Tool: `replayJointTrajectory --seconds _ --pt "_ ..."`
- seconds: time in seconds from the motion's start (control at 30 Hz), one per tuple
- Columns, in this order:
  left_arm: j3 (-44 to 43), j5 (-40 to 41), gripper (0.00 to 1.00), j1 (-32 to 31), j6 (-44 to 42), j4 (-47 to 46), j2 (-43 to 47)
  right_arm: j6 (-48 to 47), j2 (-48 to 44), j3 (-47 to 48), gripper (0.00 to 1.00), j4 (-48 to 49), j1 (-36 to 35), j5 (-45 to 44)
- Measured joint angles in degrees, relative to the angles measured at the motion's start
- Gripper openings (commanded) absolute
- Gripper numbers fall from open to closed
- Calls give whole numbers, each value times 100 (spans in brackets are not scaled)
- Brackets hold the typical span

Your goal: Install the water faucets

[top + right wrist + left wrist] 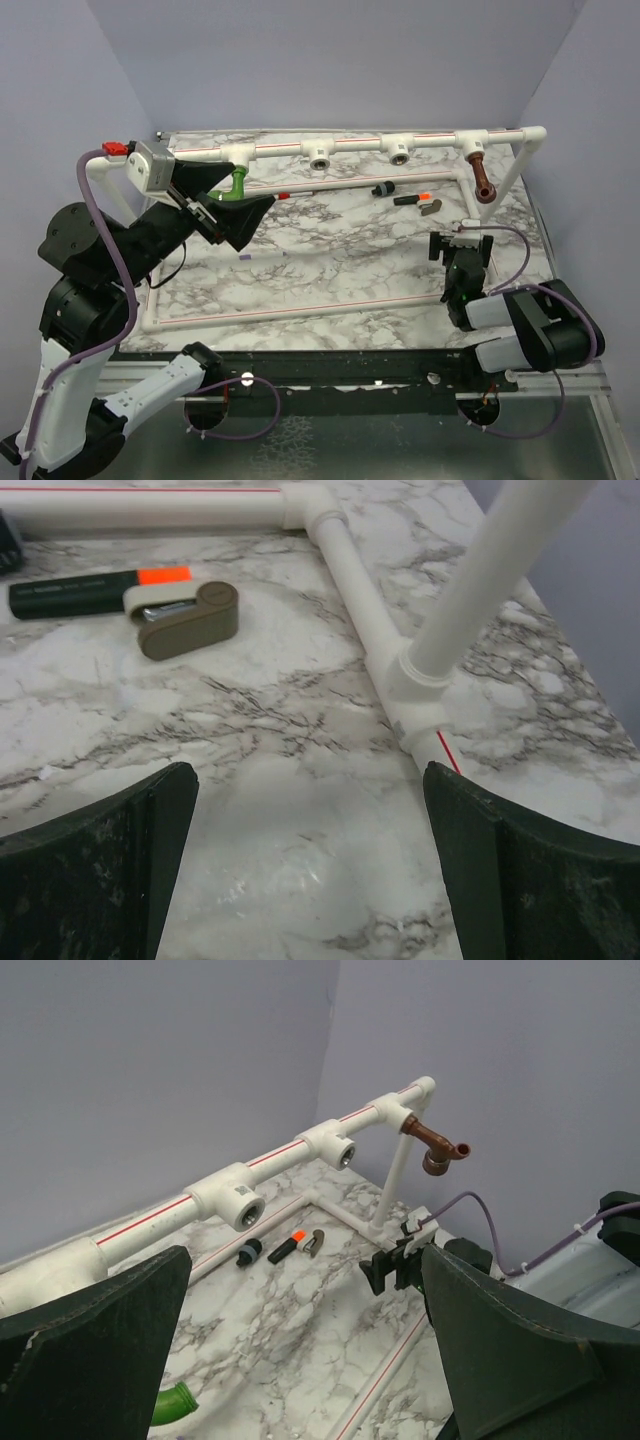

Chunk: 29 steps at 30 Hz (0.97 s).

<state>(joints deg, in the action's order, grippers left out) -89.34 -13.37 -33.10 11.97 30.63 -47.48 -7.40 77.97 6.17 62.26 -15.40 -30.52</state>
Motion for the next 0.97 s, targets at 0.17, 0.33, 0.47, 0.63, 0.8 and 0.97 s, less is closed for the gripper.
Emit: replayJointTrajectory --seconds 0.17,0.33,0.47,0.63,0.8,0.97 --pt "0 232 99 -37 -107 151 72 -15 988 363 100 979 208 575" --pt "0 326 99 -120 -179 232 74 81 1231 592 100 1043 616 1224" --pt "-2 334 99 -144 -173 229 74 173 1423 608 100 1217 785 1419" --pt "-2 334 99 -151 -79 225 79 269 1443 636 100 1233 798 1499" --pt "0 339 99 -153 72 201 79 295 1462 647 100 1263 798 1508" --pt "0 343 99 -153 227 177 72 343 1462 715 100 1207 804 1519"
